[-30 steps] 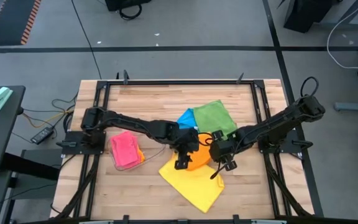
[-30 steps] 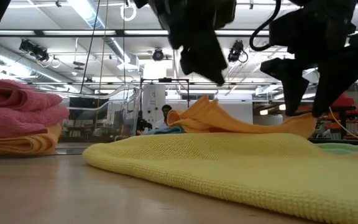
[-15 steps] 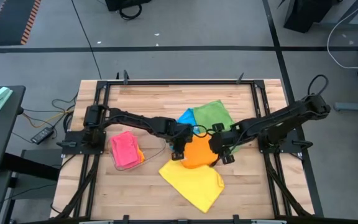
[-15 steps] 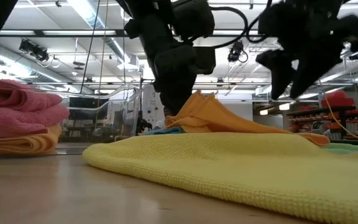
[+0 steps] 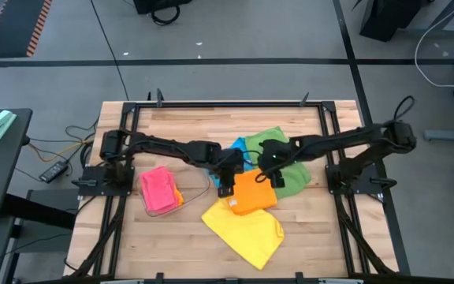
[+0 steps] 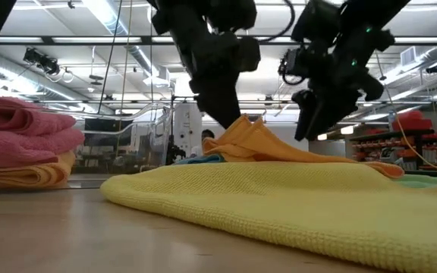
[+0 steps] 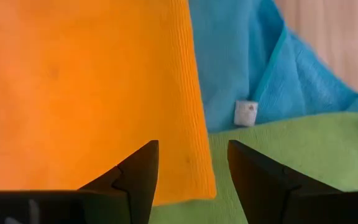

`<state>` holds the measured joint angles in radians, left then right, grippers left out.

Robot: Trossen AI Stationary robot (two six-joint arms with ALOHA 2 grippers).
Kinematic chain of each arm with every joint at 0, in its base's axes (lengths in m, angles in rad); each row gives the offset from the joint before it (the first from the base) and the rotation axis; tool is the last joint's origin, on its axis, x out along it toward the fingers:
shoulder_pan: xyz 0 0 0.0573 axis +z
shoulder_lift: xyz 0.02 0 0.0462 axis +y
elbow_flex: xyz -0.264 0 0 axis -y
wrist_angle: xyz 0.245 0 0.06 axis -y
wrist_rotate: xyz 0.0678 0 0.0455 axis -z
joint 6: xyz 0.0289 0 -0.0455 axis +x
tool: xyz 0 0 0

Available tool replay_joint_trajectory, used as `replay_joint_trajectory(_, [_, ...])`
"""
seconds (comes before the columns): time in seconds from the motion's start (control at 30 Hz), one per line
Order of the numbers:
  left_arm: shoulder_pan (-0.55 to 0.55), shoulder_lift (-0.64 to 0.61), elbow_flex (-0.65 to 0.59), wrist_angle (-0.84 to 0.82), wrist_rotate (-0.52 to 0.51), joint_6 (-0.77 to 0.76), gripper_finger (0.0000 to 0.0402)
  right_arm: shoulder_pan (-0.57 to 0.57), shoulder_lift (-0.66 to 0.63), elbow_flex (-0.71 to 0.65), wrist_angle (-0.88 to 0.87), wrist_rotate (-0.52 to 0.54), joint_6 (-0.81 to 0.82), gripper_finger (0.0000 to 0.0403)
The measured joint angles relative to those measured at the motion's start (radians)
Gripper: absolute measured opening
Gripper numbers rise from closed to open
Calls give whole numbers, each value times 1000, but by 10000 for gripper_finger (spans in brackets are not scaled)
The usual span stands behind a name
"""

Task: Fold microfiber towels
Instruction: Fold the right orange microfiber cloth and put it into the transparent bin

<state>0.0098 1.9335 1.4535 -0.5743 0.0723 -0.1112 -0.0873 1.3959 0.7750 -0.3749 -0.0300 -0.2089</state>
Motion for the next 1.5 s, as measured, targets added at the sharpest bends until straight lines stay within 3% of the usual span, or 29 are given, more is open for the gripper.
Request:
replay_joint_trajectory(0.2, [57,49,-2,-46,124,-55,243,-78,98,-1,2,-119,-35,200])
replay_joint_trajectory(0.37, [87,56,-1,-88,179,-61,252,-105,121,-1,1,-142,-45,200])
replay_joint_trajectory(0.57, [101,56,-1,-109,264,-66,194,-107,116,-1,12,-144,-58,200])
replay_joint_trajectory(0.87, [88,63,-1,-101,269,-2,15,-107,116,-1,21,-136,-76,200])
replay_joint_trajectory(1.17, [71,66,91,-220,254,56,9,-106,116,76,-11,-136,-94,200])
replay_joint_trajectory(1.5, [-7,66,196,-324,71,150,7,-122,116,84,127,-367,-135,200])
